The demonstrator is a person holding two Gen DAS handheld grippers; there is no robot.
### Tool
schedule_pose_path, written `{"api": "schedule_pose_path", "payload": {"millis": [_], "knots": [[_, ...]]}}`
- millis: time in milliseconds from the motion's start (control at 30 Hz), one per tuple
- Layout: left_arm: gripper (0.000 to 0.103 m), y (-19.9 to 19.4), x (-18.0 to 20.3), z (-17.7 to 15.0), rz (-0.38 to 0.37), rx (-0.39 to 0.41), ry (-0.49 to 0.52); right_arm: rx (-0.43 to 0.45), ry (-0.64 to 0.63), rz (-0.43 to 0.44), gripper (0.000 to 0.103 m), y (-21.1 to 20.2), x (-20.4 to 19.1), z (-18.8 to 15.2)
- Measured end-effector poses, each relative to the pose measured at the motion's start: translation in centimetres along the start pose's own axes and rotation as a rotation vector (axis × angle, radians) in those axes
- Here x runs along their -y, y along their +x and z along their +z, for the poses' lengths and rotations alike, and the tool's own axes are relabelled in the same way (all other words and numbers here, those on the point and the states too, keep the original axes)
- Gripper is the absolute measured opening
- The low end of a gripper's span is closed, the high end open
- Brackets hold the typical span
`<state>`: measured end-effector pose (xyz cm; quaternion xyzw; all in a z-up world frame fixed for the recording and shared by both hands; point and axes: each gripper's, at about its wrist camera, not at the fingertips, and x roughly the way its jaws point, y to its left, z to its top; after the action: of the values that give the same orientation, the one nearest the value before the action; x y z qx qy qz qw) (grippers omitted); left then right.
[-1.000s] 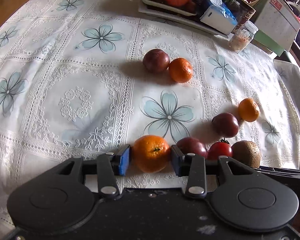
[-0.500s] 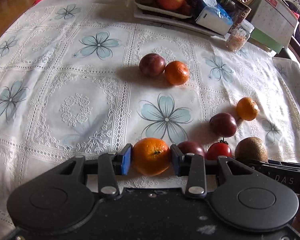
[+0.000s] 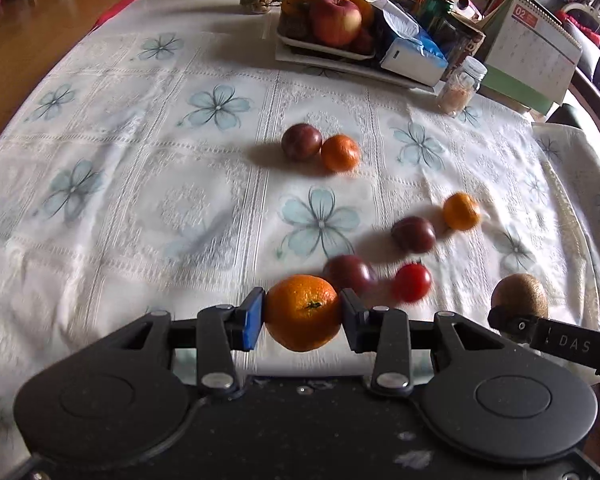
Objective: Organize fruits
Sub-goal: 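Carry the tangerine and kiwi over the tray and open both tools to drop them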
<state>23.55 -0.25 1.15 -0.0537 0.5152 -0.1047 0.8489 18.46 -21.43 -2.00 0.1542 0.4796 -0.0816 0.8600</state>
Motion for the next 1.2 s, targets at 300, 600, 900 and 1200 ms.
{"api": "schedule_pose_path", "payload": {"millis": [300,600,900,1200], "knots": [[0.04,-4.3,2.9,-5.1,0.009,-0.061,0.002,0.013,0.014,0.028,0.056,-4.8,0.6,-4.5],[0.04,-7.2,4.6,-11.9,-0.041,-0.092,0.007,0.015,0.041,0.051,0.056,-8.2,1.4,-11.2],[0.04,-8.1,5.8,-17.3,-0.068,-0.116,0.006,0.064,0.033,0.03,0.056,-9.3,2.5,-17.4],[0.04,-7.8,6.1,-20.2,-0.027,-0.118,0.013,0.113,0.028,0.028,0.056,-9.8,2.4,-18.5]]}}
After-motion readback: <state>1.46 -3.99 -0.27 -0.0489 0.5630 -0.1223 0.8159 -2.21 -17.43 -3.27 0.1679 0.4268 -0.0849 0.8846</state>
